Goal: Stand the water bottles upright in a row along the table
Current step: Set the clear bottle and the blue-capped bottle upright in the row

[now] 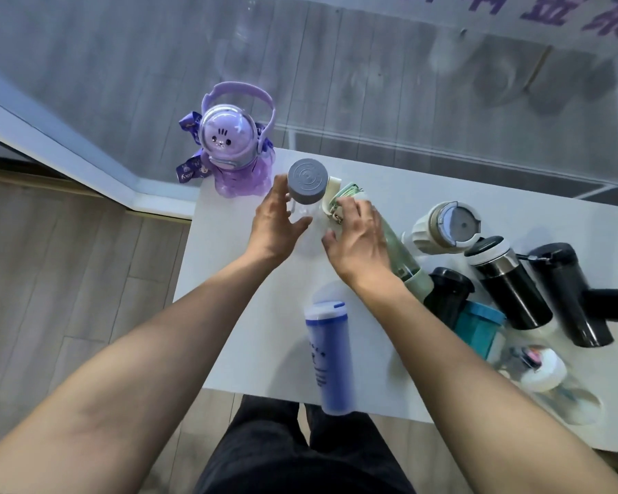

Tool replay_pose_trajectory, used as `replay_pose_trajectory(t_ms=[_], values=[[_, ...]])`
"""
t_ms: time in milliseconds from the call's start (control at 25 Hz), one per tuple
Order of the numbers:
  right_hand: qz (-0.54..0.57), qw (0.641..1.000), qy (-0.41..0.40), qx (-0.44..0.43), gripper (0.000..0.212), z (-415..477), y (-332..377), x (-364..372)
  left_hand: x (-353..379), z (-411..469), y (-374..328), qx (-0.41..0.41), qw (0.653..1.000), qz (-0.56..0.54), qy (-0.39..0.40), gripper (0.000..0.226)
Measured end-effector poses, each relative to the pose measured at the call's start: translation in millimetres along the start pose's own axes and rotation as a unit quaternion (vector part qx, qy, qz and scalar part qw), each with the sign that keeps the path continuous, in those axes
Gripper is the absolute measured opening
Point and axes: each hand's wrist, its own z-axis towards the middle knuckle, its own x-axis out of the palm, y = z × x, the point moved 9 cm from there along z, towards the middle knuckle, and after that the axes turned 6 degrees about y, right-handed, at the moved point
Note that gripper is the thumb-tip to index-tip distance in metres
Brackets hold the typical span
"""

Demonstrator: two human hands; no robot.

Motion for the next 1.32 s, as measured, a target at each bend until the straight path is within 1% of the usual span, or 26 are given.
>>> replay_pose_trajectory(t_ms=[80,120,160,200,240,320,440,520,600,760,840,920,1000,1080,1120,1200,1240,1320], values=[[0.03,0.999,0.03,0.025,0.054,-20.9,-6.8,15.6,-0.4,-1.2,3.7,-0.019,1.0,0.008,0.007,0.072],[0.035,0.997,0.054,0.042,0.055,-30.3,-12.4,24.9,0.4,-7.0,9.5,-0.039,0.999,0.012,0.015,0.077],[0.032,0.994,0.082,0.058,0.059,-40.8,-18.5,35.2,2.1,-18.2,17.8,-0.062,0.998,0.012,0.024,0.083],[0.023,0.991,0.114,0.072,0.064,-52.0,-23.9,46.1,3.4,-34.9,26.6,-0.082,0.996,0.013,0.03,0.084],[0.011,0.985,0.145,0.089,0.07,-62.2,-29.8,56.9,5.0,-53.6,34.7,-0.094,0.995,0.017,0.036,0.078],[-0.014,0.972,0.2,0.121,0.081,-80.4,-41.8,77.8,11.4,-94.1,54.2,-0.126,0.99,0.022,0.059,0.057],[-0.002,0.952,0.266,0.15,0.084,-95.2,-52.7,104.2,30.5,-144.4,83.8,-0.224,0.966,0.008,0.128,0.03],[0.037,0.942,0.29,0.165,0.085,-99.4,-56.4,116.2,42.0,-163.5,93.1,-0.268,0.95,-0.036,0.16,0.023],[0.067,0.943,0.279,0.171,0.085,-99.8,-59.3,116.8,45.8,-170.1,90.7,-0.271,0.946,-0.081,0.158,0.02],[0.161,0.953,0.199,0.165,0.092,-87.3,-59.4,87.9,30.7,-150.1,62.7,-0.228,0.96,-0.109,0.121,0.019],[0.212,0.957,0.145,0.135,0.087,-78.0,-53.1,63.2,19.4,-131.3,37.9,-0.194,0.969,-0.105,0.111,0.02],[0.252,0.959,0.089,0.096,0.078,-69.4,-43.4,37.8,0.2,-110.3,7.1,-0.136,0.985,-0.076,0.07,0.021],[0.283,0.957,0.034,0.046,0.08,-64.0,-33.3,14.1,-27.8,-91.9,-32.2,-0.047,0.998,-0.03,-0.005,0.033],[0.278,0.961,-0.01,-0.012,0.082,-63.1,-24.8,-5.0,-50.1,-78.9,-69.9,0.038,0.997,0.019,-0.065,0.052],[0.259,0.965,-0.018,-0.034,0.082,-63.8,-21.9,-10.4,-55.5,-72.7,-85.5,0.074,0.993,0.049,-0.081,0.063],[0.218,0.975,-0.01,-0.051,0.081,-67.1,-19.4,-11.5,-53.4,-57.9,-105.9,0.119,0.983,0.114,-0.076,0.079],[0.202,0.978,-0.001,-0.051,0.082,-69.3,-19.4,-8.9,-47.5,-49.9,-109.9,0.12,0.981,0.141,-0.057,0.082],[0.181,0.982,0.015,-0.048,0.086,-72.6,-19.0,-4.6,-32.4,-36.3,-109.8,0.108,0.979,0.171,-0.005,0.079]])
